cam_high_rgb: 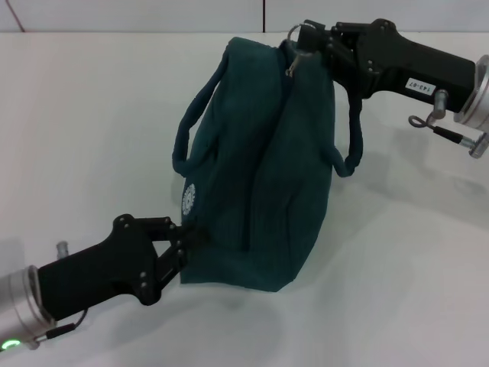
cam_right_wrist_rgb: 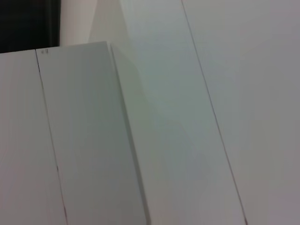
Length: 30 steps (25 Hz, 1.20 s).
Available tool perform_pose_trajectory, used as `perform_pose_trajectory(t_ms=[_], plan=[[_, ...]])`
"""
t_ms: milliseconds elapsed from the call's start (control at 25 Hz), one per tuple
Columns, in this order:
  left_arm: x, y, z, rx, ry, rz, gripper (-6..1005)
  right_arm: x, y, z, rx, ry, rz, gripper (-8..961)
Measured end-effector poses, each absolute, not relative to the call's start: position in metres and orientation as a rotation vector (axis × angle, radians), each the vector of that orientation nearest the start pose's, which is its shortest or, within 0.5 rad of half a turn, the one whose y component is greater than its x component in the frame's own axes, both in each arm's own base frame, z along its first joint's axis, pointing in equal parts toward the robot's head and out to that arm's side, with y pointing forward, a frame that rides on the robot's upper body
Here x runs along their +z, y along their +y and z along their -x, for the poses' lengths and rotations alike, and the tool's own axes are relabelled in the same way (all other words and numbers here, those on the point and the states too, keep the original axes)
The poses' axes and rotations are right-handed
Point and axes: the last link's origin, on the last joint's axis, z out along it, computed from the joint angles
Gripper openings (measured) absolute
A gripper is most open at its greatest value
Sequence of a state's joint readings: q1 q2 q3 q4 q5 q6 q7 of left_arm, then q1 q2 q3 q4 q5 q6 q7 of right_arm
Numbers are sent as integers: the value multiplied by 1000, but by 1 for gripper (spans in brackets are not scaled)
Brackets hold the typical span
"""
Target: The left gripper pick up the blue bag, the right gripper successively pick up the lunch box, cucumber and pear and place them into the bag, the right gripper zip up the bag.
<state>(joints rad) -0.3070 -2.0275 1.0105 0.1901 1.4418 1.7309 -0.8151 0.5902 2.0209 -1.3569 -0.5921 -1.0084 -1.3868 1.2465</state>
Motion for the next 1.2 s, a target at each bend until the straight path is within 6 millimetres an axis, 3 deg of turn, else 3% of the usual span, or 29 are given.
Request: perform_pose_trajectory(t_ms=[440,920,1200], plan=[[-36,225,290,-1191,-500,2595,68,-9,380,-161,1194,319,2490,15],[-26,240,285,-1285,-600,2467,90,-11,374,-167,1194,334,2503,15],[-32,251,275,-1302,-634,2479,423,-11,371,-167,1211,327,2513,15]])
